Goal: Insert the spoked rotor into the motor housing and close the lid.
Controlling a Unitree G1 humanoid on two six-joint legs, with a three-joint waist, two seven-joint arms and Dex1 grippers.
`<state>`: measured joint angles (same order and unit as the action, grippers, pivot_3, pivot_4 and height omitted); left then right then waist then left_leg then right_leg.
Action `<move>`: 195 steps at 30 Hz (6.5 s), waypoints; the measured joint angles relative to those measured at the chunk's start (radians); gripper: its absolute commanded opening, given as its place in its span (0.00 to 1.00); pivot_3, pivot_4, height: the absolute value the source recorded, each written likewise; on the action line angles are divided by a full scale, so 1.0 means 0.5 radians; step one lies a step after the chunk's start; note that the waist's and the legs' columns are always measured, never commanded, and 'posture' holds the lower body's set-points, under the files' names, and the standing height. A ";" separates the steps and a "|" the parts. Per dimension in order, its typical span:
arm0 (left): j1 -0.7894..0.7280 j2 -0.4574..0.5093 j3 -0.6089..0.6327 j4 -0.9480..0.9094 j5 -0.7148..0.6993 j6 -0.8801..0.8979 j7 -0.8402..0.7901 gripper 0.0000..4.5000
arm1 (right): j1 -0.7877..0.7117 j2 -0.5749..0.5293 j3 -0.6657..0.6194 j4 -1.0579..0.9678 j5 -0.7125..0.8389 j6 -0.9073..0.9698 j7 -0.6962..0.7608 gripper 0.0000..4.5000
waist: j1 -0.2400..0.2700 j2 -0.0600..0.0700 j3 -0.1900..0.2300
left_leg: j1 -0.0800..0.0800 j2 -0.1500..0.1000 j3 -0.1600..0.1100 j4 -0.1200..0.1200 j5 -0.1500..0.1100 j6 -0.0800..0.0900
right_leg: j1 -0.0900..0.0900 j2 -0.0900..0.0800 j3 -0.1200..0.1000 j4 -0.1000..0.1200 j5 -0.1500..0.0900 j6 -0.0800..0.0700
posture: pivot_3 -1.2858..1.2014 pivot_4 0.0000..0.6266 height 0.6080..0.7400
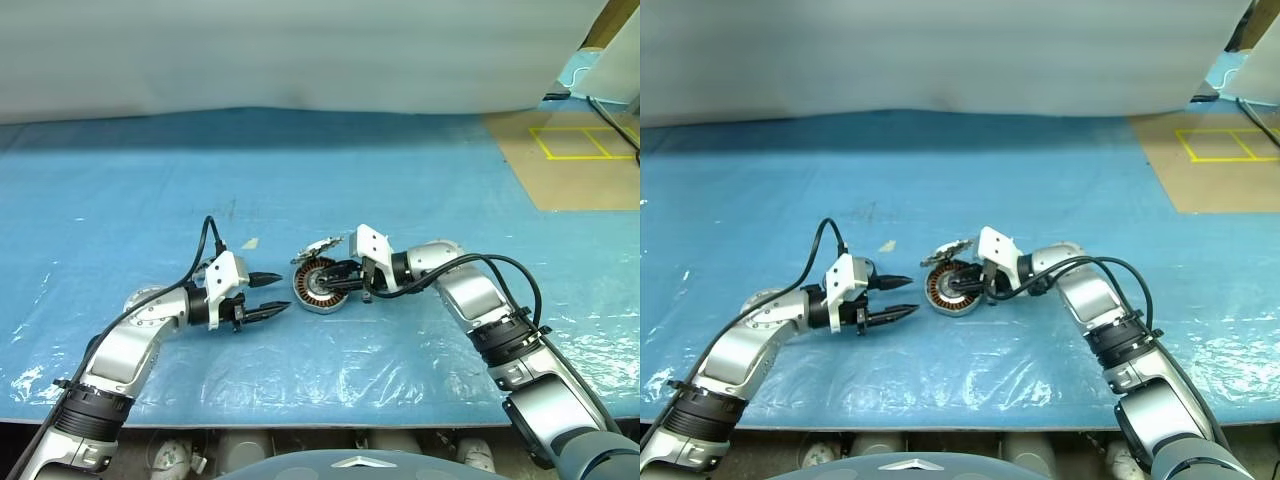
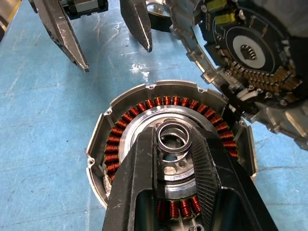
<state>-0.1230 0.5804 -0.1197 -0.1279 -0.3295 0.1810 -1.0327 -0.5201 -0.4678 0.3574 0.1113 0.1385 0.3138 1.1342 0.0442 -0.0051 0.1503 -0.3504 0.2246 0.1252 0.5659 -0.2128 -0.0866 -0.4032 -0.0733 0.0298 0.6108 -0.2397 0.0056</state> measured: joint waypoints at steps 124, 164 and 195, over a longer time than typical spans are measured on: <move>-0.024 -0.014 -0.038 -0.004 0.033 0.025 -0.028 0.57 | 0.098 0.057 -0.017 0.082 -0.050 -0.221 -0.065 0.01 | -0.001 0.000 0.000 | 0.001 0.000 0.000 0.002 0.000 0.000 | 0.001 -0.001 0.001 0.004 0.000 -0.001 | 0.52 0.24 1.00; -0.028 -0.038 -0.041 0.037 0.042 -0.014 -0.029 0.57 | 0.188 0.118 -0.196 -0.056 0.332 0.310 -0.084 0.01 | 0.000 0.001 -0.003 | -0.001 0.000 0.000 -0.002 0.000 0.000 | -0.001 -0.001 -0.001 -0.002 0.000 -0.001 | 0.52 0.24 1.00; -0.040 -0.037 -0.064 0.018 0.047 -0.016 -0.025 0.57 | 0.187 0.071 -0.197 -0.091 0.338 0.267 -0.067 0.01 | 0.000 -0.001 -0.006 | -0.003 0.001 0.000 -0.004 0.000 0.000 | -0.004 0.000 -0.001 -0.004 0.000 -0.001 | 0.52 0.24 1.00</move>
<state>-0.1429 0.5620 -0.1519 -0.1189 -0.3059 0.1730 -1.0453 -0.4266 -0.4322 0.2591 0.0656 0.3073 0.4471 1.1006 0.0443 -0.0056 0.1473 -0.3520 0.2251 0.1255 0.5641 -0.2127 -0.0865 -0.4050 -0.0733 0.0293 0.6090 -0.2398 0.0053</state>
